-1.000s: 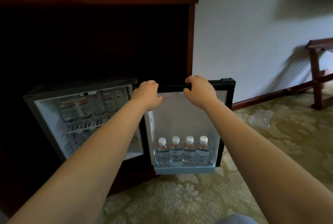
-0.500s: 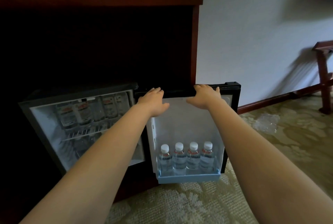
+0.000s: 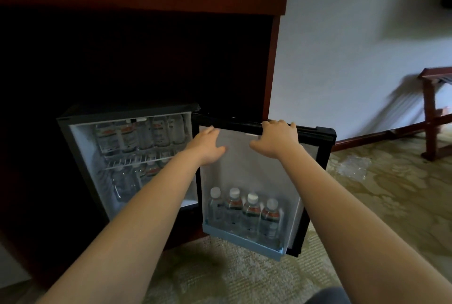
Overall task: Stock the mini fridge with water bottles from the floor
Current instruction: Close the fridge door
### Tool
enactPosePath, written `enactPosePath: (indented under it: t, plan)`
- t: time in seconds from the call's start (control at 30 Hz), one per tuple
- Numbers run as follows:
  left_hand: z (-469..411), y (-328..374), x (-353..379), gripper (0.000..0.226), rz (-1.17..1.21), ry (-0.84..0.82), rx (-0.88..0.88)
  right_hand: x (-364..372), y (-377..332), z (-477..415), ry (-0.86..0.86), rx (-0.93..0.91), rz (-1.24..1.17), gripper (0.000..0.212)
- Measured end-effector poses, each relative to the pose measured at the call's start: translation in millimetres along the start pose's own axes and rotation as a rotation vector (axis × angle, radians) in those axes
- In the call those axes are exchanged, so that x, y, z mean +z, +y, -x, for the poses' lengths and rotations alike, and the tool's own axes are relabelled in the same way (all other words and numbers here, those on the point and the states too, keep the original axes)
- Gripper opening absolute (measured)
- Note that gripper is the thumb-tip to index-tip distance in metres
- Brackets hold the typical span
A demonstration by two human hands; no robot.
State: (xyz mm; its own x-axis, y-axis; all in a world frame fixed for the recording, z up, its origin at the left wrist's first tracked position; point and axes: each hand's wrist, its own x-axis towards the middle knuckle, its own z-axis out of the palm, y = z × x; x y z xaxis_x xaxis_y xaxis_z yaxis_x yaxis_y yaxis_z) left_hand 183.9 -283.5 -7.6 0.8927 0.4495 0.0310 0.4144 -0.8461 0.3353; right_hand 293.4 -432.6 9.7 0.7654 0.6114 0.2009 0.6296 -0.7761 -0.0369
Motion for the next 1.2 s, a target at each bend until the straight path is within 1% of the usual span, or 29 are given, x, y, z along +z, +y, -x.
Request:
enactPosePath:
  t: [0.23,0.37,0.47,0.53,0.63,0.73,0.9,1.0,1.1,1.2]
  plan:
    - [50,-28,1,0.073,0.079,-0.039,-0.049,-18,-35,47,-0.007,-0.086,0.002,0.059]
    - [81,-45,1,0.066,0.179,-0.066,-0.121,-28,-61,73,-0.002,-0.148,-0.008,0.059]
    - [102,-55,-6,0.066,0.177,-0.081,-0.174,-33,-86,87,-0.044,-0.176,-0.019,0.062]
    - [118,-59,-14,0.058,0.219,-0.084,-0.187,-36,-101,93,-0.081,-0.185,-0.046,0.063]
    - [145,-62,-26,0.044,0.24,-0.076,-0.177,-43,-121,95,-0.213,-0.193,-0.115,0.067]
    - [164,-73,-39,0.042,0.208,-0.068,-0.187,-50,-143,99,-0.294,-0.225,-0.18,0.063]
    - [188,-105,-63,0.038,0.147,0.008,-0.217,-44,-187,103,-0.323,-0.248,-0.177,0.062]
    - [200,-121,-72,0.032,0.215,0.074,-0.243,-39,-210,99,-0.312,-0.29,-0.204,0.061]
    - [206,-130,-79,0.03,0.299,0.132,-0.254,-35,-228,94,-0.288,-0.292,-0.264,0.058]
    - [206,-141,-84,0.032,0.296,0.18,-0.254,-29,-242,82,-0.296,-0.297,-0.342,0.057]
